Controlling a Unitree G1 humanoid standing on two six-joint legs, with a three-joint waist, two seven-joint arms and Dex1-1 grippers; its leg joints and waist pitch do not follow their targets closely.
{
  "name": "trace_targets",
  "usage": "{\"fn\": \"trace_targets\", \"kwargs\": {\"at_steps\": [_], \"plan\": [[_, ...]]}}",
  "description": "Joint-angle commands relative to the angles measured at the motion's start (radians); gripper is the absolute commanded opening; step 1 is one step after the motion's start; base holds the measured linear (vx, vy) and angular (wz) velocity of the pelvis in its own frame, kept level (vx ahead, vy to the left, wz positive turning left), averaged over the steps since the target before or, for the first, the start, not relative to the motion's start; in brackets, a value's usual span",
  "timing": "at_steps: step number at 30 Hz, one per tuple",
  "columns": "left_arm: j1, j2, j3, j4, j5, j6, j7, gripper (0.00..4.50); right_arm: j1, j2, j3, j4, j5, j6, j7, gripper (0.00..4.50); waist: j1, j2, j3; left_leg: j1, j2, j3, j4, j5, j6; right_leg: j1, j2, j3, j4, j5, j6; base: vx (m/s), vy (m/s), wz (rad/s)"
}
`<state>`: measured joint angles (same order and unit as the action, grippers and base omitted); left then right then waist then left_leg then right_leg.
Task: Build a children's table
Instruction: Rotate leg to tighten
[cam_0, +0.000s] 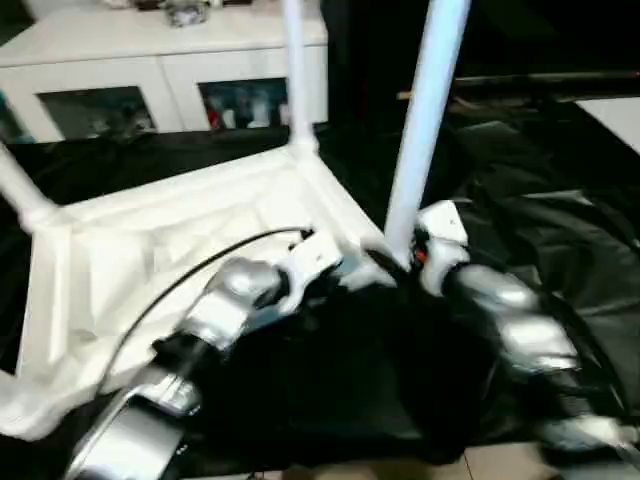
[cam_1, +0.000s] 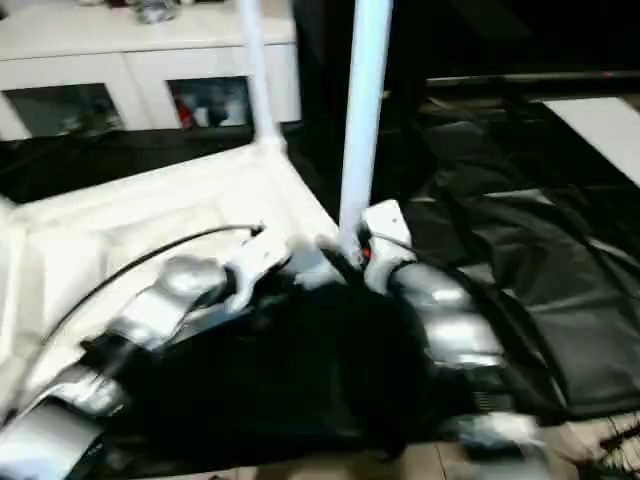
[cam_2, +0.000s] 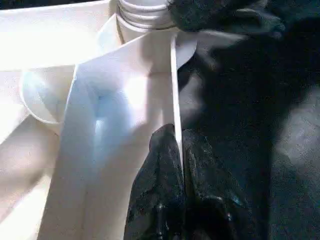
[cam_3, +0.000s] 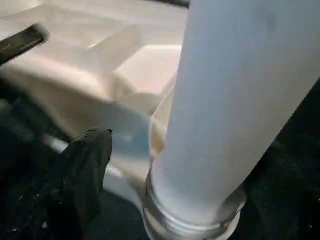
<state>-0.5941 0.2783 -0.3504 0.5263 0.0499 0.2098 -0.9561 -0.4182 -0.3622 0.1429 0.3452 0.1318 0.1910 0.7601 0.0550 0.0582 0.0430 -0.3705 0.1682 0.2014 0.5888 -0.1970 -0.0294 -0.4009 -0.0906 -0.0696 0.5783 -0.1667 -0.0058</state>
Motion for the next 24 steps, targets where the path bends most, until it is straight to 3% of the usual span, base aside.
{"fn": "trace_targets", "kwargs": {"at_steps": [1, 5, 10, 14, 24], "plan": [[0.051, 0.035, -0.042, -0.083, -0.061, -0.055, -0.156, 0.0, 0.029, -0.045, 0.039, -0.039, -0.003, -0.009, 0.117, 4.11, 0.008, -0.015, -0.062, 0.005, 0.065, -0.031, -0.066, -0.153, 0.097, 0.054, -0.067, 0.043, -0.052, -0.175, -0.249, 0.0, 0.0, 0.0], [0.081, 0.08, -0.049, -0.148, -0.091, -0.034, -0.245, 0.0, 0.053, -0.092, 0.048, -0.069, 0.024, 0.002, 0.193, 4.11, 0.014, -0.013, -0.06, 0.011, 0.067, -0.026, -0.065, -0.171, 0.097, 0.046, -0.064, 0.044, -0.052, -0.183, -0.26, 0.0, 0.0, 0.0], [0.088, 0.097, -0.041, -0.151, -0.08, -0.033, -0.251, 0.0, 0.073, -0.127, 0.067, -0.117, 0.063, 0.038, 0.25, 4.11, 0.017, -0.013, -0.055, 0.014, 0.068, -0.029, -0.072, -0.21, 0.065, 0.044, -0.064, 0.046, -0.059, -0.258, -0.233, 0.0, 0.0, 0.0], [0.091, 0.104, -0.041, -0.158, -0.081, -0.03, -0.252, 0.0, 0.072, -0.116, 0.055, -0.111, 0.059, 0.043, 0.267, 4.11, 0.017, -0.017, -0.059, 0.01, 0.064, -0.029, -0.068, -0.184, 0.067, 0.047, -0.066, 0.046, -0.056, -0.237, -0.232, 0.0, 0.0, 0.0], [0.094, 0.102, -0.033, -0.16, -0.076, -0.025, -0.251, 0.0, 0.058, -0.122, 0.065, -0.088, 0.055, 0.048, 0.272, 3.25, 0.018, -0.017, -0.061, 0.01, 0.064, -0.028, -0.064, -0.151, 0.08, 0.047, -0.064, 0.044, -0.051, -0.206, -0.24, 0.0, 0.0, 0.0]]}}
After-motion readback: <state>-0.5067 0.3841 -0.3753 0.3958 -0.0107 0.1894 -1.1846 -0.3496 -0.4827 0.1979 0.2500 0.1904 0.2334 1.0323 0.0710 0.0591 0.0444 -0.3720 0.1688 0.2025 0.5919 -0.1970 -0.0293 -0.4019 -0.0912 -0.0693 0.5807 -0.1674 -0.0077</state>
